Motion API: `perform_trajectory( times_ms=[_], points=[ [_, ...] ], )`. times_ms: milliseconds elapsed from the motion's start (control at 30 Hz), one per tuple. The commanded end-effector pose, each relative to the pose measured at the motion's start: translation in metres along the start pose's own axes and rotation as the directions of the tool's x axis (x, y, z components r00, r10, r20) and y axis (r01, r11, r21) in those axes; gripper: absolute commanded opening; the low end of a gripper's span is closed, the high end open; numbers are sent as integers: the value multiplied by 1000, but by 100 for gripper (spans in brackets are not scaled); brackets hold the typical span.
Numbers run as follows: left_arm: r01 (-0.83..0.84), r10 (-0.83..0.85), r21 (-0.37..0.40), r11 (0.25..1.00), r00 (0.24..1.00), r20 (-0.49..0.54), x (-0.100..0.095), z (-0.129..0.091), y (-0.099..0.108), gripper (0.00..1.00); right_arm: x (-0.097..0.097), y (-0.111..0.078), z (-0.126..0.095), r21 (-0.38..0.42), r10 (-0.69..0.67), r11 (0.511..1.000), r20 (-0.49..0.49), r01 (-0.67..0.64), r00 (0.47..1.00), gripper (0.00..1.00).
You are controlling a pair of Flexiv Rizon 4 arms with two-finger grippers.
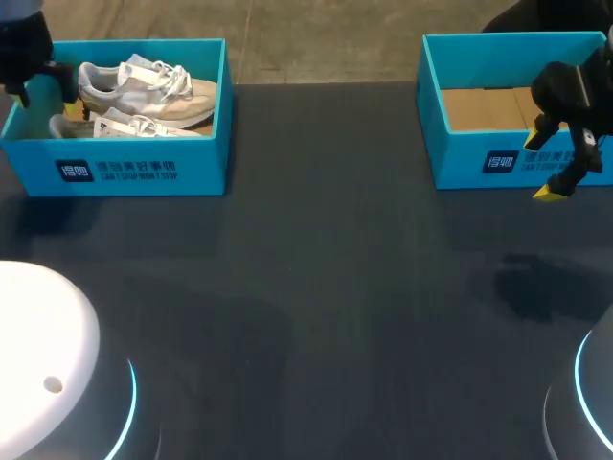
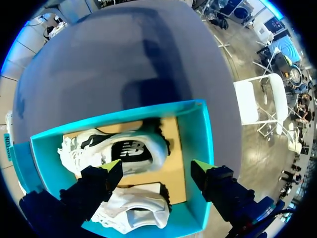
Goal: Take the shoe out of the shoebox, open the shoe tongue, remove and reinsert the insole, then place the shoe into the shoebox
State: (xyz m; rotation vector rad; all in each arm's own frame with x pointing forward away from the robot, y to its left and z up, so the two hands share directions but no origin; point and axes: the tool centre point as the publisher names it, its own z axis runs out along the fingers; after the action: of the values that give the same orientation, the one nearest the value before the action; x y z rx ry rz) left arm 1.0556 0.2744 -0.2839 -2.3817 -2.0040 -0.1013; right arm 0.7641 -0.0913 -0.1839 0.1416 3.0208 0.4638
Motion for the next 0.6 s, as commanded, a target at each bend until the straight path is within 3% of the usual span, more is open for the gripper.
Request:
perform_trajectory(
  times_ms=[33,367,433,600],
  points=[
    [-4,5,-92,996,1000,4,-1,3,-2,90,0,0,1,3,1,1000,0,-1,1000,100],
    [-21,21,-64,998,1000,10,3,12,-3,87,0,0,1,3,1,1000,0,-1,1000,100],
    [-29,30,-56,998,999,10,3,16,-4,81,0,0,1,3,1,1000,0,-1,1000,100],
    [-45,46,-34,998,999,18,2,26,-7,77,0,0,1,3,1,1000,0,-1,1000,100]
  ],
)
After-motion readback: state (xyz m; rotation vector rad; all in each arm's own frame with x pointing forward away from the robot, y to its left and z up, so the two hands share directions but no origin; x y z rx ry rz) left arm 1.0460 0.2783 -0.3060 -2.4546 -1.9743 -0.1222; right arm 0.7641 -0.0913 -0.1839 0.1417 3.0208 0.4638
